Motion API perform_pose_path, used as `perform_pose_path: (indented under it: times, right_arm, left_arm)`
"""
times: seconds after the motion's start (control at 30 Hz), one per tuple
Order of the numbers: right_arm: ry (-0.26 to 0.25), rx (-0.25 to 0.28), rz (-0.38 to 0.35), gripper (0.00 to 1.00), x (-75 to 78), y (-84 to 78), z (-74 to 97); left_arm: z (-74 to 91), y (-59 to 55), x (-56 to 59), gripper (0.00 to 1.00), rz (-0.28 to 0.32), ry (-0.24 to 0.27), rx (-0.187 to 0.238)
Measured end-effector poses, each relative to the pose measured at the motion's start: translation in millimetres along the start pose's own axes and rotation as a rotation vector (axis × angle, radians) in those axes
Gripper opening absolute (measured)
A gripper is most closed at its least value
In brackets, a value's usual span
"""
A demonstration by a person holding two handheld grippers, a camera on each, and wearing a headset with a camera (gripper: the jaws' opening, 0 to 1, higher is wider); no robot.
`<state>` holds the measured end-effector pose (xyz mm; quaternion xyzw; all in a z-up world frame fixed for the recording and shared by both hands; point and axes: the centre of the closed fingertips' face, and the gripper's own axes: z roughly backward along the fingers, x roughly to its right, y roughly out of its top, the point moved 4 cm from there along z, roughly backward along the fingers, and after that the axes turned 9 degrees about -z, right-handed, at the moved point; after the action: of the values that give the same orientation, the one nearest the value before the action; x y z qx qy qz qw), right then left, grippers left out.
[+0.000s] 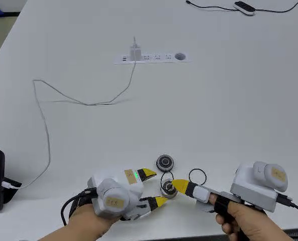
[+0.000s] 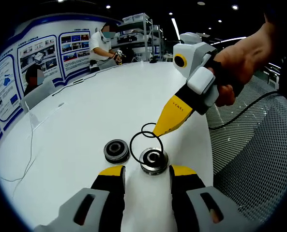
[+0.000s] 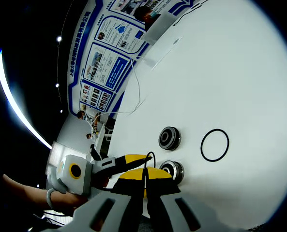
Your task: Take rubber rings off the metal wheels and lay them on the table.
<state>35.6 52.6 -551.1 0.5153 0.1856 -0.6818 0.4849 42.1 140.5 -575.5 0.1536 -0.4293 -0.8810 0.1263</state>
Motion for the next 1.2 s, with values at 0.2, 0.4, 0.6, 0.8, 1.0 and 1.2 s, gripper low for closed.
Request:
perform_pose_path:
  times: [0.2,0.4,0.6,0.8,1.0,1.2]
  right_arm:
    - [-0.017,0.041,-0.014,0.02,8.9,12.1,12.8]
    - [-0.043,0.082,-0.023,0.02,19.4,25.1,22.4]
    - [-0.077,0.109,-0.027,0.02,32.7,36.5,26.8]
    - [-0.114,0.115,-0.029,0.02,47.2,41.1,26.2]
    - [-0.136,0.107,-0.033,0.02,56.0,39.2,23.8]
    - [-0.191,0.097,0.026,0.02,61.7,39.2,25.2]
  left_arm:
    - [3.1,-2.6,-1.3,0.41,0.009,0.007,0.006]
    - [4.9,-4.9,-0.9,0.43,0.013,0.012,0.004]
    - [7.1,-6.9,-1.7,0.45,0.019,0.019,0.005]
    - [8.6,-9.2,-2.0,0.44,0.022,0.022,-0.002]
    - [8.5,-10.7,-1.2,0.44,0.022,0.02,-0.007]
    - [8.0,-10.9,-1.8,0.43,0.025,0.02,-0.007]
